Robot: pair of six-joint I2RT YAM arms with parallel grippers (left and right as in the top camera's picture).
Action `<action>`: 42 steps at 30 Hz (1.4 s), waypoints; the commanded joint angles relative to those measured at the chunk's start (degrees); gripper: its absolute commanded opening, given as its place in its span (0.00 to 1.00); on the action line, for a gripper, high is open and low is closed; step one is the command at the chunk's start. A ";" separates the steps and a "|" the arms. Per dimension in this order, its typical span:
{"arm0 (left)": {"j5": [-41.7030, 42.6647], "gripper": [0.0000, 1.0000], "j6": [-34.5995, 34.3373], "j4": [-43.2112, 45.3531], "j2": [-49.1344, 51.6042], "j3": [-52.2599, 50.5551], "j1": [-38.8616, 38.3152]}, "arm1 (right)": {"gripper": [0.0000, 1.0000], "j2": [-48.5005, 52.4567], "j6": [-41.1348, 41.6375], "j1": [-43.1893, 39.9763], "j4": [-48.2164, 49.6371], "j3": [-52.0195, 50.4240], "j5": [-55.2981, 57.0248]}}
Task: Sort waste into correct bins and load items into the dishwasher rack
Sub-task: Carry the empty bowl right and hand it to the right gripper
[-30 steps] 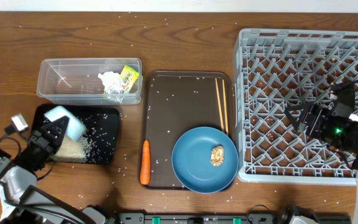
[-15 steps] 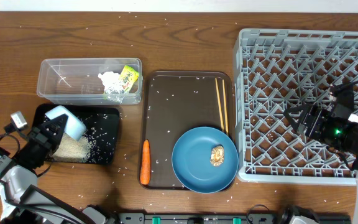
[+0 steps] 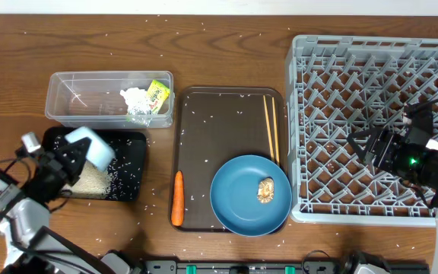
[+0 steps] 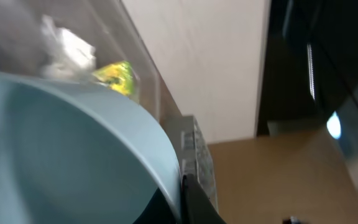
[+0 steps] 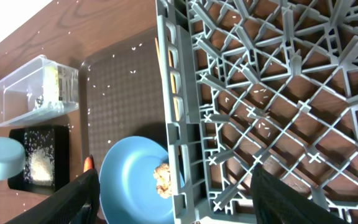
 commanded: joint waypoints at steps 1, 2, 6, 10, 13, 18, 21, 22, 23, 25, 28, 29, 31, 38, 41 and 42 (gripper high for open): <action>2.75 0.06 -0.96 3.08 -5.09 1.11 -5.62 | 0.70 -0.26 0.66 0.98 0.17 0.02 -0.09; 2.56 0.06 -2.54 5.44 -6.67 1.55 -7.78 | 0.70 -0.28 0.66 0.96 0.17 0.02 -0.09; -2.27 0.06 -16.96 21.84 -11.98 2.05 -16.81 | 0.70 -0.28 0.85 0.68 0.72 0.07 1.03; -10.78 0.06 -31.76 41.92 -14.01 2.05 -29.20 | 0.72 -0.26 3.89 -1.20 2.27 0.07 6.21; -20.04 0.06 -34.60 48.33 -12.98 2.08 -39.39 | 0.74 -0.26 7.34 -4.20 4.83 0.07 8.52; -35.65 0.06 -35.45 51.41 -6.36 3.65 -58.03 | 0.77 -0.20 9.51 -11.50 7.61 0.07 8.72; -38.51 0.06 -36.74 58.88 0.59 7.96 -68.72 | 0.78 -0.07 9.77 -16.17 7.17 0.07 8.72; -39.36 0.06 -36.94 60.00 3.21 10.27 -71.97 | 0.80 0.09 10.43 -17.33 6.73 0.07 8.70; -40.02 0.06 -36.92 60.04 5.42 12.52 -74.49 | 0.81 0.22 11.02 -18.12 6.43 0.07 8.70; -40.79 0.06 -36.89 60.04 10.38 17.51 -78.88 | 0.84 0.52 11.26 -19.17 6.19 0.04 8.70; -41.07 0.06 -36.96 60.04 17.66 25.00 -83.56 | 0.87 0.66 11.19 -19.74 5.55 0.04 8.74; -41.51 0.06 -37.55 60.02 20.15 27.54 -84.96 | 0.88 0.66 11.17 -19.71 5.53 0.04 8.74; -42.82 0.06 -39.63 60.02 24.06 31.04 -86.84 | 0.89 0.66 11.19 -19.71 5.35 0.04 8.74; -46.86 0.06 -47.10 61.18 35.26 37.77 -90.88 | 0.89 0.66 11.19 -19.71 5.16 0.04 10.14; -46.84 0.06 -50.62 65.59 38.84 39.23 -92.48 | 0.89 0.66 10.71 -19.71 4.90 0.04 11.21; -46.90 0.06 -51.19 66.71 39.78 39.54 -92.98 | 0.89 0.66 10.73 -19.71 4.70 0.04 11.63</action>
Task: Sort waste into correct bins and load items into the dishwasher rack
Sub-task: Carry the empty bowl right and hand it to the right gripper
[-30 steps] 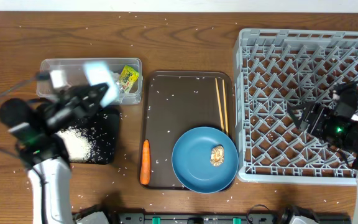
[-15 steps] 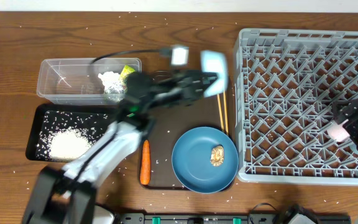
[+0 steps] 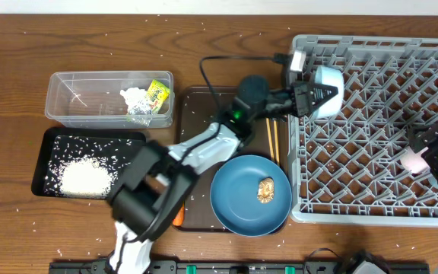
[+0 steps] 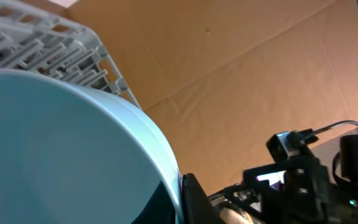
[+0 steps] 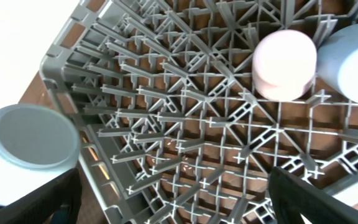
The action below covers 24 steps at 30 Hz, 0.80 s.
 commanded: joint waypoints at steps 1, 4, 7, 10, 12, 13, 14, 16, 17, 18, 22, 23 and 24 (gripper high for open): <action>-1.42 0.06 -4.55 3.13 2.40 2.84 -1.90 | 0.89 0.02 0.33 -0.28 -0.55 0.07 1.92; -3.32 0.06 -4.94 3.17 4.07 2.91 -3.67 | 0.89 0.02 -0.09 -0.28 -0.63 0.07 2.03; -4.55 0.06 -4.94 3.19 4.90 2.91 -5.11 | 0.89 0.02 -0.11 -0.28 -0.68 0.07 2.03; -5.79 0.06 -4.96 3.26 4.90 2.99 -6.03 | 0.89 0.02 -0.17 -0.28 -0.85 0.07 2.03; -6.25 0.06 -4.94 3.21 4.90 3.34 -6.40 | 0.89 0.02 -1.05 -0.28 -0.83 0.07 2.03; -6.64 0.06 -4.94 3.21 4.90 3.43 -6.69 | 0.89 0.02 -1.42 -0.28 -0.85 0.07 2.03; -7.10 0.06 -4.94 3.21 4.90 3.43 -6.95 | 0.89 0.02 -1.42 -0.28 -0.94 0.07 2.05; -7.91 0.06 -4.90 3.17 4.90 3.43 -7.52 | 0.89 0.02 -1.40 -0.28 -1.05 0.07 2.03; -8.17 0.06 -4.90 3.04 4.92 3.43 -7.80 | 0.89 0.02 -1.40 -0.28 -1.05 0.07 2.03; -8.41 0.06 -4.90 2.93 4.92 3.43 -7.96 | 0.89 0.02 -1.40 -0.28 -1.07 0.07 2.03; -10.10 0.06 -4.94 2.97 4.92 3.43 -8.85 | 0.89 0.02 -1.86 -0.28 -1.70 0.07 2.03; -10.47 0.06 -4.94 2.97 4.92 3.43 -9.14 | 0.89 0.02 -2.03 -0.28 -1.84 0.07 2.03; -10.69 0.06 -4.92 2.95 4.92 3.43 -9.49 | 0.89 0.02 -2.32 -0.28 -1.92 0.07 2.03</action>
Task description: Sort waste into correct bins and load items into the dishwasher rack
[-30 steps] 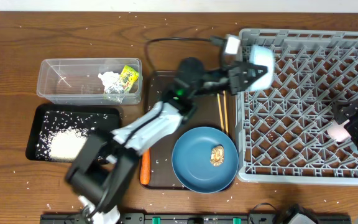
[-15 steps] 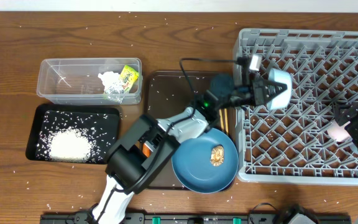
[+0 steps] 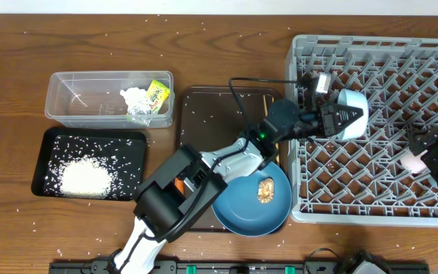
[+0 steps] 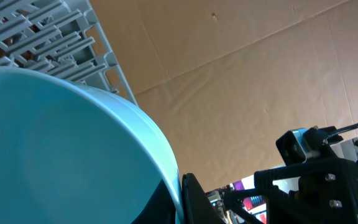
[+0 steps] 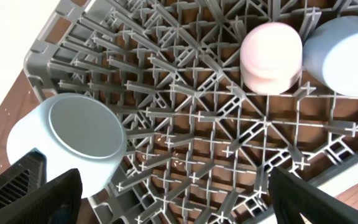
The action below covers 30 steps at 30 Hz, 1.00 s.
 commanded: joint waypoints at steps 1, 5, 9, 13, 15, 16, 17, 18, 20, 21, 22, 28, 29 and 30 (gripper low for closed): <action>-1.97 0.06 -0.11 0.39 0.17 1.90 -1.18 | 0.88 0.02 -1.75 -0.28 -0.26 0.07 0.26; -2.16 0.06 -0.09 0.15 0.17 1.90 -2.03 | 0.88 0.02 -1.70 -0.31 0.28 0.07 1.84; -2.40 0.06 0.20 -1.79 0.17 1.90 -2.14 | 0.89 0.02 -1.68 -1.25 2.78 0.09 1.53; -2.95 0.06 0.55 -2.21 0.20 1.90 -2.14 | 0.91 0.02 -1.70 -2.71 4.11 0.09 -3.54; -3.50 0.06 0.55 -2.21 0.22 1.90 -2.14 | 0.91 0.02 -1.68 -3.13 4.22 0.09 -4.68; -3.52 0.06 0.55 -2.21 0.28 1.90 -2.14 | 0.91 0.02 -1.68 -3.30 4.28 0.09 -4.81; -3.65 0.06 0.52 -2.19 0.39 1.90 -2.14 | 0.91 0.02 -1.68 -3.37 4.31 0.09 -4.79; -3.74 0.06 0.50 -2.14 0.61 1.90 -2.23 | 0.91 0.02 -1.68 -3.39 4.31 0.09 -4.79; -3.87 0.06 0.07 -2.16 0.98 1.90 -2.38 | 0.91 0.02 -1.70 -3.39 4.28 0.09 -4.79; -3.85 0.06 -0.17 -2.14 1.16 1.90 -2.43 | 0.91 0.02 -1.70 -3.39 4.28 0.09 -4.79; -3.87 0.06 -0.33 -2.14 1.27 1.90 -2.58 | 0.91 0.02 -1.70 -3.39 4.31 0.09 -4.79; -3.89 0.07 -0.33 -2.21 2.19 1.90 -2.84 | 0.91 0.02 -1.70 -3.39 4.55 0.09 -4.98; -3.91 0.07 -0.39 -2.16 2.40 1.90 -2.89 | 0.92 0.02 -1.70 -3.39 4.63 0.09 -5.05; -4.26 0.07 -0.79 -2.19 2.45 1.90 -3.02 | 0.92 0.02 -1.70 -3.39 4.81 0.09 -5.35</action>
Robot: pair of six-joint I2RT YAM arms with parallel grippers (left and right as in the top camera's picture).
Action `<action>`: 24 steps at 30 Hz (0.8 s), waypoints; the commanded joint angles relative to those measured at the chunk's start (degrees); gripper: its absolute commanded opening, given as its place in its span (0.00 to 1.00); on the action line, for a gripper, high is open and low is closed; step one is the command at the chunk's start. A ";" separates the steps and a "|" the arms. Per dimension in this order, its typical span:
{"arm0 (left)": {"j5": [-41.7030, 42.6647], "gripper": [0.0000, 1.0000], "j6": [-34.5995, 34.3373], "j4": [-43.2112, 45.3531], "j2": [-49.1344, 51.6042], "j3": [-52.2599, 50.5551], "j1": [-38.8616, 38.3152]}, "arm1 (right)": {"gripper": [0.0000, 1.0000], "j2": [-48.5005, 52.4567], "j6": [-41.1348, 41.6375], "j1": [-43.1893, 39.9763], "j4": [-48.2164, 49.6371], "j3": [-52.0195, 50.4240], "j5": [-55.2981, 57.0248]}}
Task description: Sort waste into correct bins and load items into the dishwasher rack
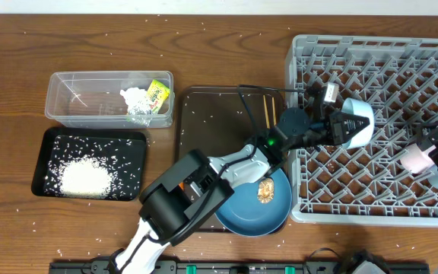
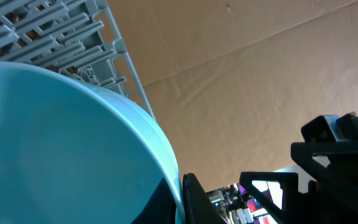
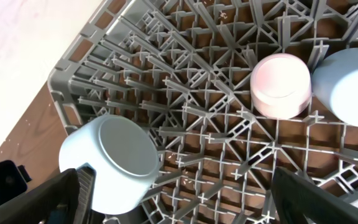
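Observation:
A pale blue cup (image 1: 355, 122) hangs on its side over the grey dishwasher rack (image 1: 379, 46), with my left gripper (image 1: 339, 126) shut on it. In the left wrist view the cup (image 2: 61, 137) fills the left half, and one dark finger (image 2: 194, 200) presses its rim. From the right wrist the same cup (image 3: 118, 163) shows bottom-up above the rack's prongs. A pink cup (image 3: 280, 84) and another pale blue cup (image 3: 352, 87) stand upside down in the rack. My right gripper (image 1: 435, 146) is open at the rack's right side, holding nothing.
A blue plate (image 1: 238, 209) with a piece of food (image 1: 265, 190) lies on the brown tray (image 1: 211, 129) beside chopsticks (image 1: 268, 110). A clear bin (image 1: 82, 95) with wrappers and a black tray (image 1: 90, 144) of rice stand at the left. Rice grains are scattered about.
My left gripper and its pale blue cup sit slightly further right and nearer over the rack. The right gripper has shifted only a little and is still open.
My left gripper first held the pale blue cup tilted over the black tray of rice at the far left. Later it had the cup at the rack's left edge, then further over the rack, and now near its middle. The right gripper went to the rack's right side.

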 commanded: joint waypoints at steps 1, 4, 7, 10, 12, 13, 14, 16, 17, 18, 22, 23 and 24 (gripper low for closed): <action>-1.16 0.07 -0.74 0.31 1.51 1.40 -0.37 | 0.92 0.02 -0.70 -0.68 0.50 0.09 -1.49; -1.97 0.08 -0.76 0.31 1.62 1.42 -1.09 | 0.91 0.02 -0.70 -0.68 0.72 0.09 -2.29; -2.21 0.08 -0.74 0.31 1.62 1.42 -1.70 | 0.92 0.02 -0.70 -0.68 0.70 0.09 -2.29; -2.86 0.08 -0.74 0.31 1.62 1.42 -1.77 | 0.92 0.02 -0.68 -0.68 0.68 0.09 -2.29; -2.97 0.08 -0.74 0.33 1.62 1.42 -1.77 | 0.92 0.02 -0.70 -0.68 0.57 0.09 -2.29; -3.08 0.08 -0.76 0.31 1.62 1.42 -1.77 | 0.92 0.02 -0.70 -0.68 0.50 0.09 -2.29; -3.08 0.08 -0.79 0.31 1.62 1.42 -1.77 | 0.92 0.02 -0.70 -0.68 0.48 0.09 -2.29; -3.04 0.09 -0.72 0.26 1.62 1.42 -1.77 | 0.92 0.02 -0.70 -0.68 0.50 0.09 -2.29; -3.04 0.10 -0.72 0.04 1.64 1.40 -1.77 | 0.92 0.02 -0.70 -0.68 0.48 0.09 -2.29; -3.04 0.11 -0.70 -0.61 1.64 1.40 -1.70 | 0.92 0.02 -0.70 -0.68 0.48 0.09 -2.29; -3.30 0.12 -0.17 -2.75 1.73 1.40 -1.60 | 0.92 0.02 -0.70 -0.68 0.46 0.09 -2.29; -3.54 0.13 -0.04 -2.73 1.75 1.40 -1.60 | 0.92 0.02 -0.70 -0.68 0.46 0.09 -2.29; -3.69 0.13 -0.09 -2.56 1.75 1.42 -1.62 | 0.92 0.02 -0.70 -0.68 0.48 0.09 -2.29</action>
